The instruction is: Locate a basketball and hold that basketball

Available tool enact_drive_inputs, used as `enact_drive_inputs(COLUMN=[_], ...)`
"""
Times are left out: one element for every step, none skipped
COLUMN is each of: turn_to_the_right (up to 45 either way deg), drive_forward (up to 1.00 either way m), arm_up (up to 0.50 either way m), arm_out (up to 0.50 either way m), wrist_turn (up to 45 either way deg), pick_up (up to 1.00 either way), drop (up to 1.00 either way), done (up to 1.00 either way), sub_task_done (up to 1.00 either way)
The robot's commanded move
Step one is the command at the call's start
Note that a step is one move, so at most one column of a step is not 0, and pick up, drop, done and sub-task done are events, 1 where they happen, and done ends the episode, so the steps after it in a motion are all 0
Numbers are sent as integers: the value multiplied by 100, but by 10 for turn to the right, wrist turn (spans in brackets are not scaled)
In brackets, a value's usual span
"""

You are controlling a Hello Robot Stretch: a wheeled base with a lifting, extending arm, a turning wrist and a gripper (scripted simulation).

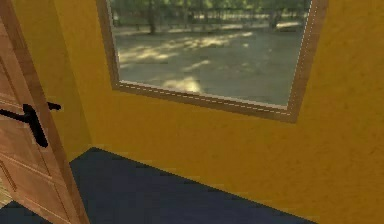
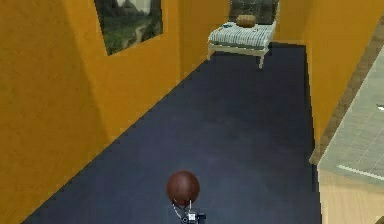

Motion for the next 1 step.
enact_drive_inputs(turn_to_the_right=[0], drive_forward=[0], arm_up=[0], arm_out=[0], wrist_turn=[0], pick_up=[0], drop=[0], done=[100], sub_task_done=[0])
